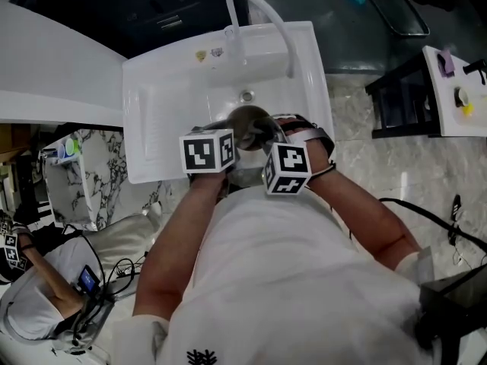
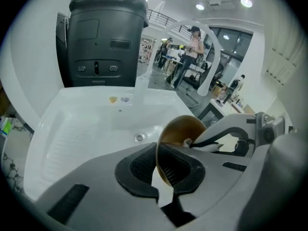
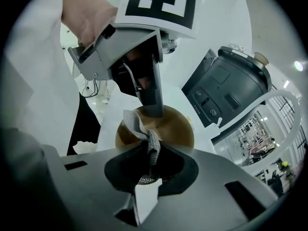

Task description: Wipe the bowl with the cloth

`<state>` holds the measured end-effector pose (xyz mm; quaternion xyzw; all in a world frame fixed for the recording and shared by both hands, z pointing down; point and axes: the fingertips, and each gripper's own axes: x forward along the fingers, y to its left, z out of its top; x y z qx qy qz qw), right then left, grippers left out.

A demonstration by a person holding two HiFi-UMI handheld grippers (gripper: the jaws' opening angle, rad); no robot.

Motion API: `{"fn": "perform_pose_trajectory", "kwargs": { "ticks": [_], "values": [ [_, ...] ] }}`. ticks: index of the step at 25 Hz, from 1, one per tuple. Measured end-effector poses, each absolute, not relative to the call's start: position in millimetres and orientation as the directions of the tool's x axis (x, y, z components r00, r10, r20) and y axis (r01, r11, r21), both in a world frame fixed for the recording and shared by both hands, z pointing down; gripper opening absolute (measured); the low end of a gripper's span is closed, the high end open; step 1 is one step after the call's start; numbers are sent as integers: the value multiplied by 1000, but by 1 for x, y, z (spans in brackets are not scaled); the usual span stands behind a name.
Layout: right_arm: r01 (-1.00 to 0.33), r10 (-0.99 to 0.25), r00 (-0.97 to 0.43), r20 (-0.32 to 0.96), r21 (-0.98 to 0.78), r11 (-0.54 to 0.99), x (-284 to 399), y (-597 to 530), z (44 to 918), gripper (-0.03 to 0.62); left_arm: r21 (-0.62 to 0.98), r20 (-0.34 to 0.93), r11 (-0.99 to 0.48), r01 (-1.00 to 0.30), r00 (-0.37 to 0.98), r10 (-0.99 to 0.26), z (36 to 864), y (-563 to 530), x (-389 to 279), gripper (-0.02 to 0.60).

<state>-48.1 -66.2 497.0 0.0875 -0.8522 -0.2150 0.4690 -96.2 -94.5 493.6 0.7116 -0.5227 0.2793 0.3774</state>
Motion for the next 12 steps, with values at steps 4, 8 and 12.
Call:
{"fn": "perform_pose_trajectory", "kwargs": {
  "ticks": [4, 8, 12],
  "values": [
    [21, -249, -613, 750, 330, 944, -53, -50, 494, 43, 260, 776, -163, -952, 306, -552, 492, -94, -96, 18],
    [-13, -128, -747, 653, 179, 984, -61, -39, 466, 43, 361, 733, -119, -925, 360, -578, 489, -90, -102, 18],
    [-32, -39, -876, 481, 22, 999, -60, -37, 423, 43, 459, 686, -78, -885, 408, -602, 485, -84, -116, 17]
  ]
}}
